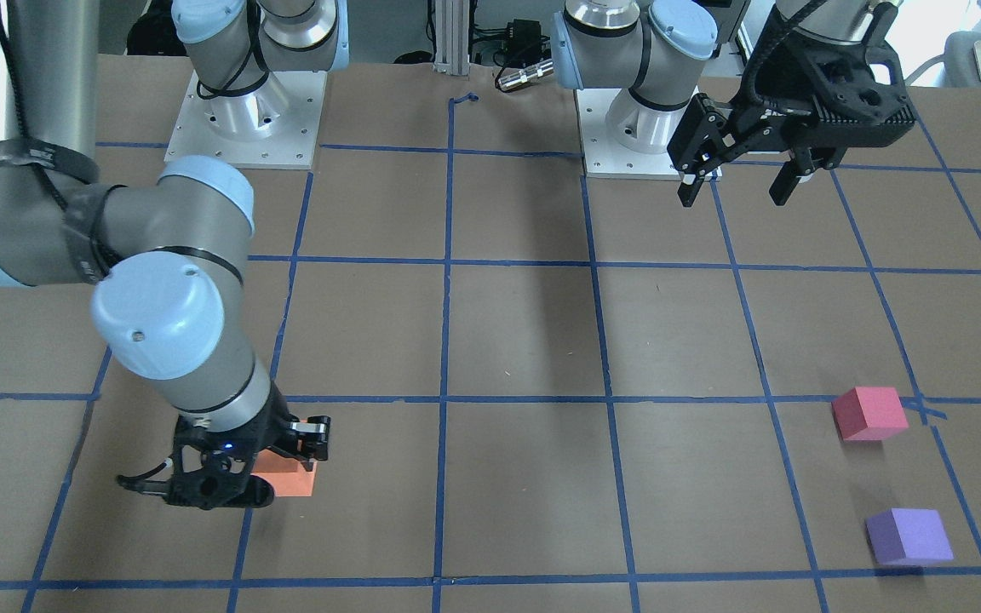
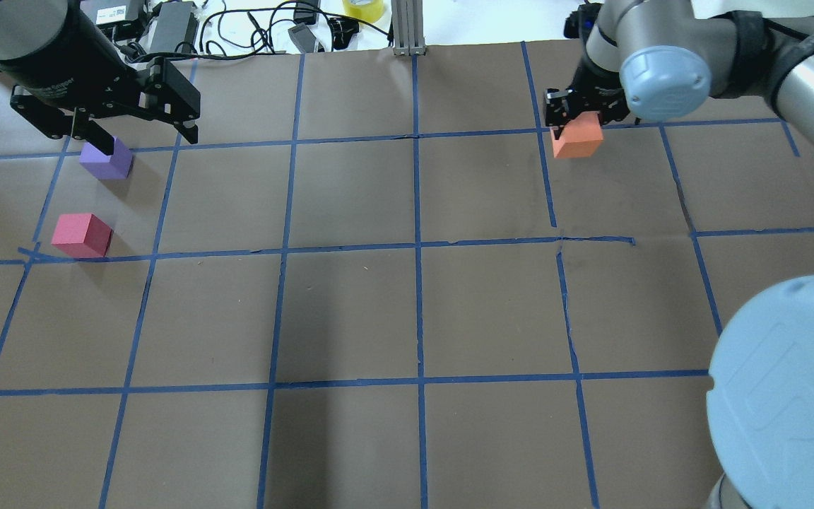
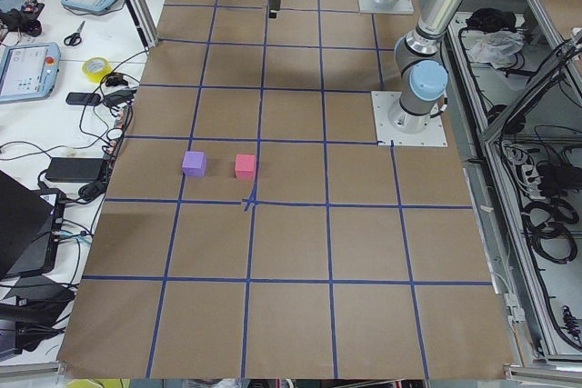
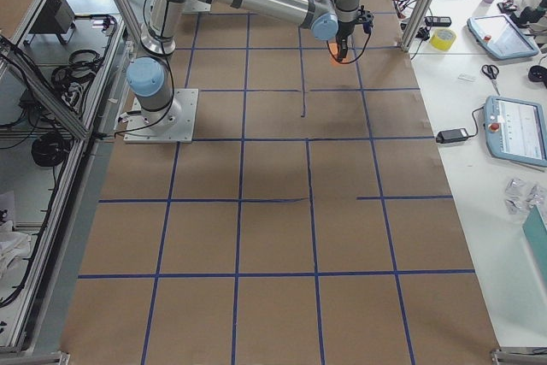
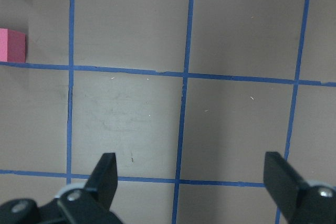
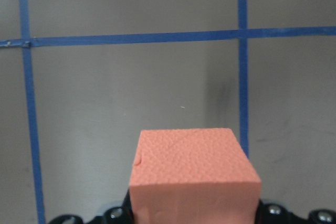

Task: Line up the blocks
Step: 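Carry the orange cube toward the table center with the right gripper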

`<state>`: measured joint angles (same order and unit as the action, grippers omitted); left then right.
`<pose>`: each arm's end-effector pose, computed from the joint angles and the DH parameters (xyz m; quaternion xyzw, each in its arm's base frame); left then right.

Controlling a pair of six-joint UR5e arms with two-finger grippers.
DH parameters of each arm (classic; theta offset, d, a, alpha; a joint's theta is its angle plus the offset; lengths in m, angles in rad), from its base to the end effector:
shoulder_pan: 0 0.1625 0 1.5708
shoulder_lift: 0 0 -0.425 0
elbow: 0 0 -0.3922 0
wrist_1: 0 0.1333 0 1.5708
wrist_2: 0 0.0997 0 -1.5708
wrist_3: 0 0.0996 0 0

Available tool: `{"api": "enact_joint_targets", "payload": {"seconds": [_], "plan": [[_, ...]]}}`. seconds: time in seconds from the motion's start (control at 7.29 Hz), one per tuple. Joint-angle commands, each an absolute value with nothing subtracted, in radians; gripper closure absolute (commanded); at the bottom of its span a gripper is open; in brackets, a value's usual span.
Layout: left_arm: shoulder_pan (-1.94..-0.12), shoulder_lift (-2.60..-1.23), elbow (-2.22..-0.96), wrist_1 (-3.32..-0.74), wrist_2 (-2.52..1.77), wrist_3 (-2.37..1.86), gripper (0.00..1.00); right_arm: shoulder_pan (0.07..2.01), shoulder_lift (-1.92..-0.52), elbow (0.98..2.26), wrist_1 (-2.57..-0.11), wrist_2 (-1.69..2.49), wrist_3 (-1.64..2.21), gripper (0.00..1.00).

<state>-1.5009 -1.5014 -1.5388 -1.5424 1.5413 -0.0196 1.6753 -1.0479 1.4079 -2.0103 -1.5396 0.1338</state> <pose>-0.1029 -0.4808 0.5404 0.0437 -0.9968 0.0652 0.0131 0.2073 -0.6686 0.3012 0.0140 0.9990 -0.0376 0.0202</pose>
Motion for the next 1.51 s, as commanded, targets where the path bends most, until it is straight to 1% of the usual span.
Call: {"api": "enact_joint_targets", "payload": {"seconds": [0.0,0.27,0.41,0.69,0.82,1.1,1.37], "plan": [[-1.500,-1.500,-1.539,-1.542,1.540,-0.009,0.00,1.788,-0.935,1.301,-2.014,-1.539,0.256,1.00],[-1.502,-1.499,-1.539,-1.543,1.542,-0.006,0.00,1.885,-0.803,1.194,-2.023,-1.540,0.313,1.00],[-1.502,-1.497,-1.539,-1.543,1.542,-0.006,0.00,1.925,-0.773,1.166,-2.023,-1.540,0.384,1.00],[-1.502,-1.499,-1.539,-1.543,1.540,-0.006,0.00,1.960,-0.759,1.166,-2.020,-1.542,0.432,1.00],[-1.500,-1.499,-1.539,-1.543,1.540,-0.006,0.00,1.967,-0.759,1.175,-2.017,-1.542,0.439,0.98],[-1.500,-1.499,-1.539,-1.543,1.542,-0.006,0.00,1.976,-0.765,1.183,-1.993,-1.558,0.439,0.85],[-1.500,-1.494,-1.539,-1.543,1.540,-0.006,0.00,1.979,-0.782,1.195,-1.942,-1.559,0.481,0.75]]}}
